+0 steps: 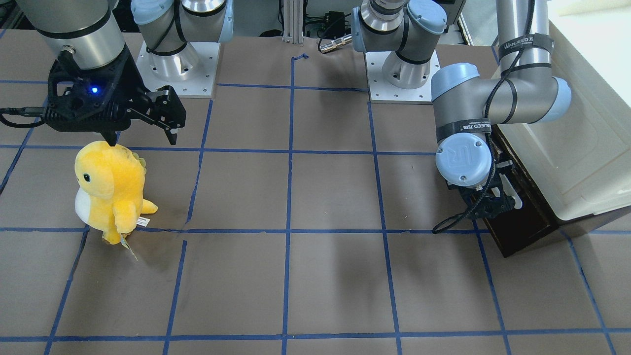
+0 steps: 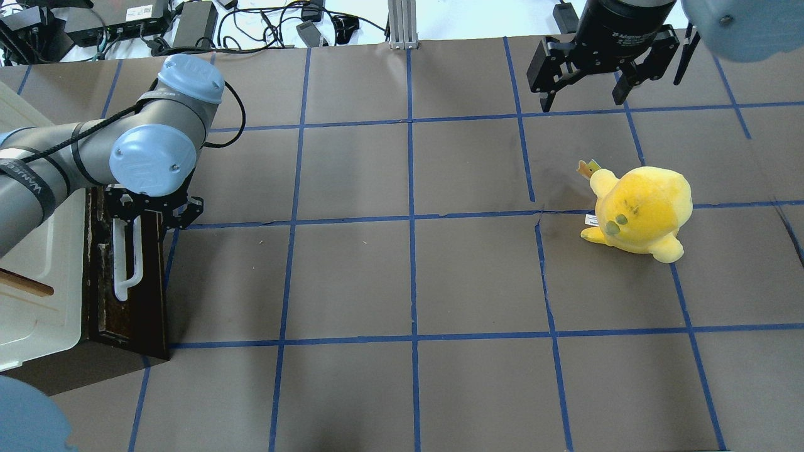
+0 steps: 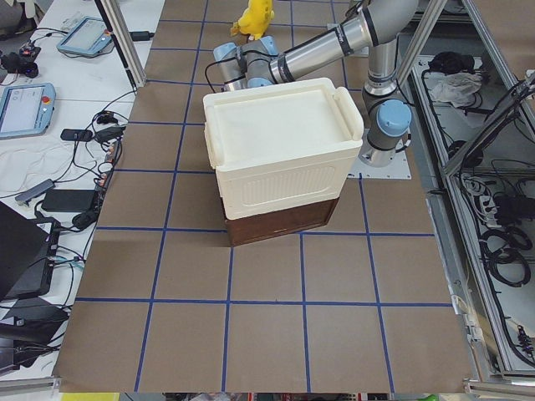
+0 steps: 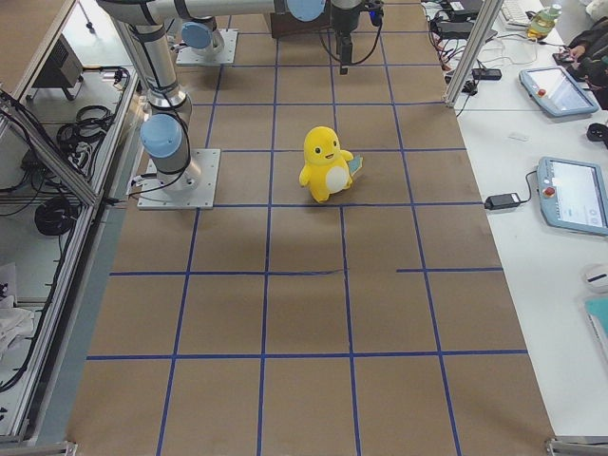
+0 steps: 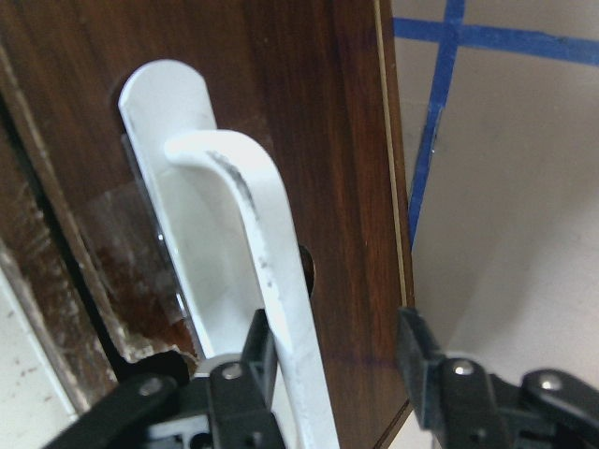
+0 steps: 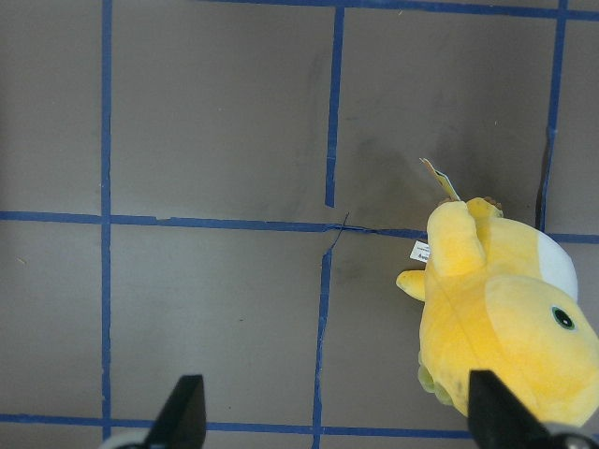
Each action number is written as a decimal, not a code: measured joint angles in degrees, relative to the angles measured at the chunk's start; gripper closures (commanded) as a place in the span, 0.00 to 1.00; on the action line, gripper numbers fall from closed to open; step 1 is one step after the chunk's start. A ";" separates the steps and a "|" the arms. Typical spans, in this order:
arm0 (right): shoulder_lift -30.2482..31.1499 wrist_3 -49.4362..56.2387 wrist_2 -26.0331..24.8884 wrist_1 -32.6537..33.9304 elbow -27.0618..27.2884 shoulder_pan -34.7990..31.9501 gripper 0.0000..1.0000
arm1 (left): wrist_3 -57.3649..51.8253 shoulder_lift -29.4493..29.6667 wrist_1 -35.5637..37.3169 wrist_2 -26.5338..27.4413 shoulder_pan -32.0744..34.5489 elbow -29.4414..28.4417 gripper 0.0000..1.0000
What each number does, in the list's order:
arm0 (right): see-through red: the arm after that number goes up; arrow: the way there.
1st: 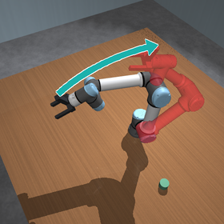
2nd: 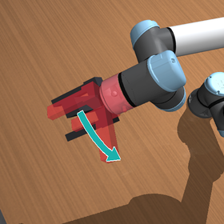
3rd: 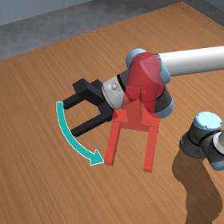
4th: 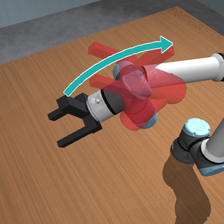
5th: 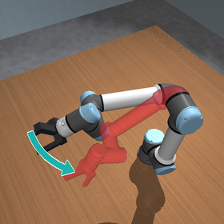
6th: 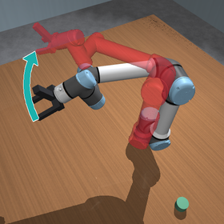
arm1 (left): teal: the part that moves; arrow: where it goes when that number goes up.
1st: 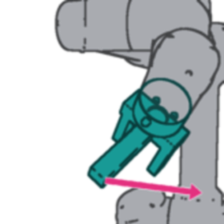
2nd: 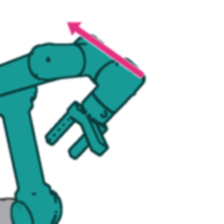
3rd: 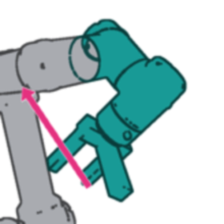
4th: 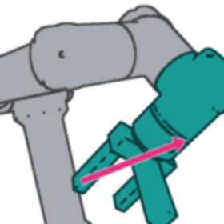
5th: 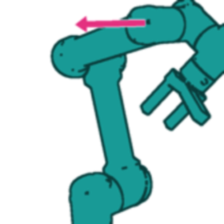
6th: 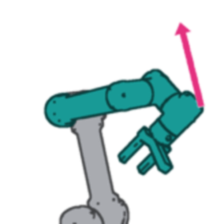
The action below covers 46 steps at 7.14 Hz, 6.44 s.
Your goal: Pull drawer sideways
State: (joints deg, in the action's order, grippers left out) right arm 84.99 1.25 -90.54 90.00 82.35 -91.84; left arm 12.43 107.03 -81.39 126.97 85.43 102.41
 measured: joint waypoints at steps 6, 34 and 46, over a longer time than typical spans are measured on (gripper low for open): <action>0.00 -0.02 0.00 0.00 0.00 0.00 0.00 | 0.36 -0.82 -0.20 1.17 0.00 -0.06 1.00; 0.00 -0.02 -0.02 0.00 0.00 0.00 0.00 | 11.97 2.15 -4.48 1.46 7.19 -5.36 1.00; 0.00 -0.02 -0.03 0.00 0.00 0.00 0.00 | 9.31 4.05 -7.04 0.33 8.45 -7.98 0.19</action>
State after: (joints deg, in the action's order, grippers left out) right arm 84.99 1.23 -90.57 90.00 82.35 -91.85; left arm 21.75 111.07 -88.43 127.30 93.88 94.42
